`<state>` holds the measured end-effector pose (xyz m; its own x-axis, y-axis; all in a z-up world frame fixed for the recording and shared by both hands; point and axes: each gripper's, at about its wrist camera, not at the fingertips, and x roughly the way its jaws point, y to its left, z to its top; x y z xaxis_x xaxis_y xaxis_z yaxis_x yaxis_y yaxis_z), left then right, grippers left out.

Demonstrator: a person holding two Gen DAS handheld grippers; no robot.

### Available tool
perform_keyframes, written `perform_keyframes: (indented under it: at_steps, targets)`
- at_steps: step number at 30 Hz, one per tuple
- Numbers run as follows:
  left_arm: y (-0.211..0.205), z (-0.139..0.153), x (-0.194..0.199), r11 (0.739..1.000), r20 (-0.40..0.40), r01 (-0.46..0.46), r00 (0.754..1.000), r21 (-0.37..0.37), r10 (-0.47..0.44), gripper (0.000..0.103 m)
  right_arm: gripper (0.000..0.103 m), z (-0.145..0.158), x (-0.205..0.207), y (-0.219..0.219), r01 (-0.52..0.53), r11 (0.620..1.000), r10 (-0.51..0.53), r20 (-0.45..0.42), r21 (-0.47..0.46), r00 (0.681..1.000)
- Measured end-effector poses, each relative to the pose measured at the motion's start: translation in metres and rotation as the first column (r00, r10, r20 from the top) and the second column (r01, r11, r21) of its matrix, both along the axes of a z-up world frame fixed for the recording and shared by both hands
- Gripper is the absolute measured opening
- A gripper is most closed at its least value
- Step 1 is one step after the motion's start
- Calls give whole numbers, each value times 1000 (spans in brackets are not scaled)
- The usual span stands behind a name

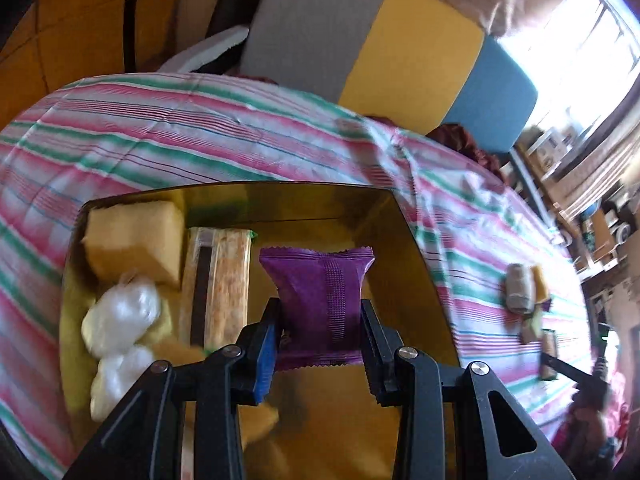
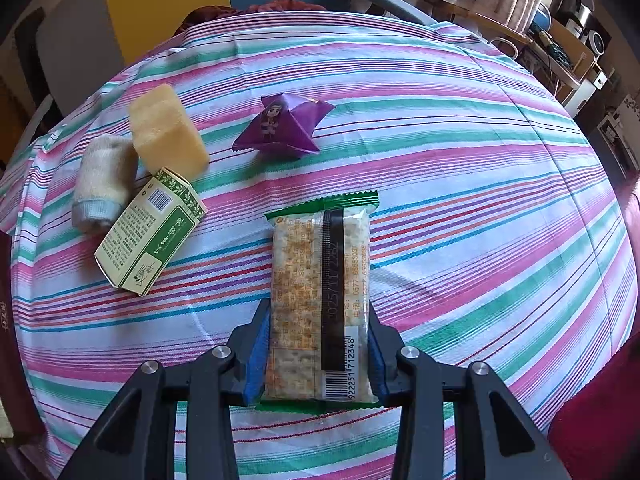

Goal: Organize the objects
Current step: 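Carry the purple packet into the gold tray and open the left tool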

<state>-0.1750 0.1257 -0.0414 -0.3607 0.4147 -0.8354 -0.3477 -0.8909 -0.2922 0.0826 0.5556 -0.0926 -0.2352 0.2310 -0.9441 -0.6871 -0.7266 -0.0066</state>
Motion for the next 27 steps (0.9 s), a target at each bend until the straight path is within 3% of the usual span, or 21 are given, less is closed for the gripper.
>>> perform_keyframes:
  at_steps: [3,12,27]
  targets:
    - [8,-14,-15,1000,35,-10,999,-22,11,37,41,0,0,1,-1,1000,1,0,0,1000]
    - [25,-31,-43,995,38,-19,999,-97,22,38,41,2,3,4,-10,1000,10,1,-1,1000]
    - [35,-42,-58,990,39,-40,998,-134,46,39,41,1,4,5,-10,1000,10,1,0,1000]
